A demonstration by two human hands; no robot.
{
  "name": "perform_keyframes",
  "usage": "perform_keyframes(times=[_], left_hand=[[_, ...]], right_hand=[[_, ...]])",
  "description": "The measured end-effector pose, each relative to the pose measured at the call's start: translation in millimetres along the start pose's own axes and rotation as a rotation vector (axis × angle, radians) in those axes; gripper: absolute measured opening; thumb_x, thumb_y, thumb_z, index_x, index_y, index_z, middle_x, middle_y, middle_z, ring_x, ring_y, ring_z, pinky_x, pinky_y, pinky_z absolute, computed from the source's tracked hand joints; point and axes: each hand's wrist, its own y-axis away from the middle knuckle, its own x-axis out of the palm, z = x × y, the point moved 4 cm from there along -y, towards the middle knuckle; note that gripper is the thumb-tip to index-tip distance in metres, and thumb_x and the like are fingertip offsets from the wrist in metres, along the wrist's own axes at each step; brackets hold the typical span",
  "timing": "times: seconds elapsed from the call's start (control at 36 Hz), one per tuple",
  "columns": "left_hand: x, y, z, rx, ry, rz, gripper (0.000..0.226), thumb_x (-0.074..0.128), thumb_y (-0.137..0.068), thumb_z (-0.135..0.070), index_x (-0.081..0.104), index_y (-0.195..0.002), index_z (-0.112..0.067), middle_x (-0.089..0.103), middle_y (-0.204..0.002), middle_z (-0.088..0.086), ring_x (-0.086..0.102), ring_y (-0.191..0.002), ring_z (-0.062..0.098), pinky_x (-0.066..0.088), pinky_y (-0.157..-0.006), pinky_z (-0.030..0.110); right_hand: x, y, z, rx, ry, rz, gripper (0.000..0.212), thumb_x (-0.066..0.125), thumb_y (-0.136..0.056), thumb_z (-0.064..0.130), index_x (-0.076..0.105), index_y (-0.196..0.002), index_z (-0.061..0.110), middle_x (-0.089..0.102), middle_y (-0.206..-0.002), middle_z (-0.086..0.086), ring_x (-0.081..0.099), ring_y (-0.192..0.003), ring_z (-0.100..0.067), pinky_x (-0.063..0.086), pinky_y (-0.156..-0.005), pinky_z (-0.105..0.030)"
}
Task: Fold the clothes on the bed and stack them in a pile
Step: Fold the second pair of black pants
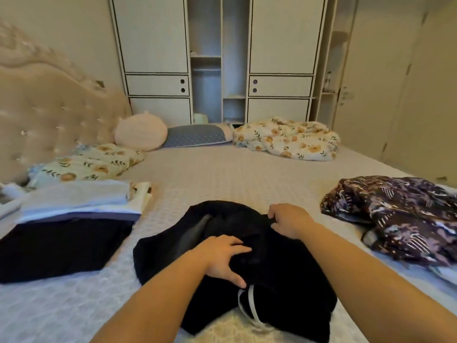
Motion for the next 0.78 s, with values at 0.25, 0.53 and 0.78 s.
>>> perform_keyframes(times=[0.25,0.53,0.78], left_hand=[[28.3,-0.3,-7.2,0.051,-0.105,-0.059,0.097,0.06,-0.08,-0.054,-0.005,-0.15,-0.039,0.005,-0.158,-0.005,0.005,-0.145,0.021,0.012,-0.114,0.055],[-32.8,-2.3,1.1,-0.251,0.432,-0.404,0.025,0.037,-0.1,-0.034,0.047,-0.122,-0.033,0.059,-0.122,-0.005,0.054,-0.108,0.019,0.044,-0.088,0.037],[-125.8,10.1,5.1,-0.394,0.563,-0.656,0.025,0.04,-0.098,-0.03,0.051,-0.121,-0.027,0.062,-0.112,0.009,0.054,-0.091,0.025,0.046,-0.078,0.036]], right_hand=[[63.3,31.1,-6.0,0.095,-0.312,0.113,0.035,0.053,-0.093,0.044,0.052,-0.123,0.025,0.061,-0.112,0.002,0.057,-0.095,-0.014,0.046,-0.082,-0.029],[63.9,53.5,29.2,0.003,-0.879,0.053,0.088,0.059,-0.051,0.086,0.062,-0.118,0.029,0.064,-0.117,0.012,0.058,-0.11,-0.006,0.045,-0.101,-0.038],[-10.7,37.4,45.5,0.161,-0.53,-0.343,0.048,0.051,-0.086,0.014,0.043,-0.133,0.022,0.059,-0.091,0.002,0.054,-0.065,-0.017,0.034,-0.049,-0.028]])
